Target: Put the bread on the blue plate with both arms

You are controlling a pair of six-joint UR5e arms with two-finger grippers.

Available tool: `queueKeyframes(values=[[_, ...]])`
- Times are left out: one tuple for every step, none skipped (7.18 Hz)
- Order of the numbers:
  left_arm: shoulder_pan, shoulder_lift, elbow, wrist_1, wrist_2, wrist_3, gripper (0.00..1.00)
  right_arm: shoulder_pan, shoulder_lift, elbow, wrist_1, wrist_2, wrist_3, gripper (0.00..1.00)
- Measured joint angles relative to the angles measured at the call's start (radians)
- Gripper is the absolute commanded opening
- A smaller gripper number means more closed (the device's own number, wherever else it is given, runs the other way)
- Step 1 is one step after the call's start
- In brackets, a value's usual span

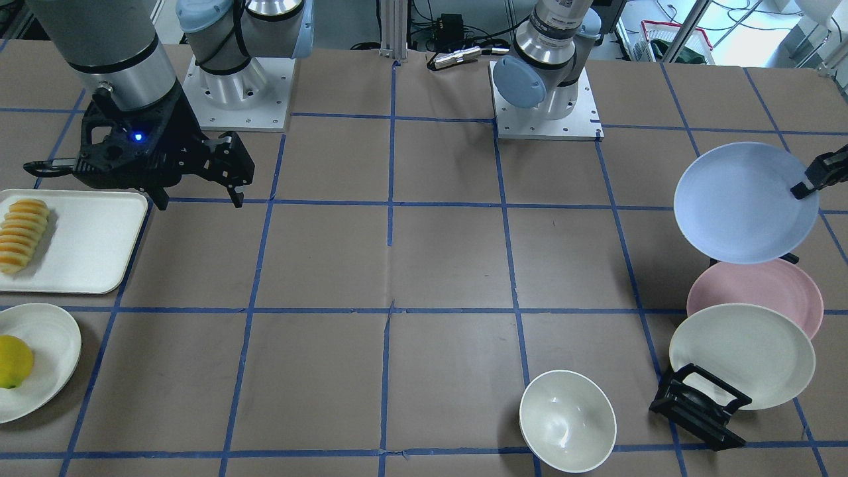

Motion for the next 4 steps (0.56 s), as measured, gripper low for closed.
queueKeyframes(values=[[-0.093,0.005,-0.003,-0.003,-0.003,-0.111,0.0,-0.045,0.001,0.001,0.017,-0.001,-0.027,1.0],[-0.184,0.006,-0.008,0.001,-0.008,-0.23,0.0,-0.115,0.001,0.012,0.037,-0.001,-0.083,1.0],[-0.273,0.002,-0.017,0.021,-0.027,-0.357,0.0,-0.211,0.002,0.049,0.044,-0.001,-0.185,1.0],[-0.355,-0.007,-0.03,0.064,-0.049,-0.48,0.0,-0.33,0.001,0.109,0.025,-0.001,-0.317,1.0]])
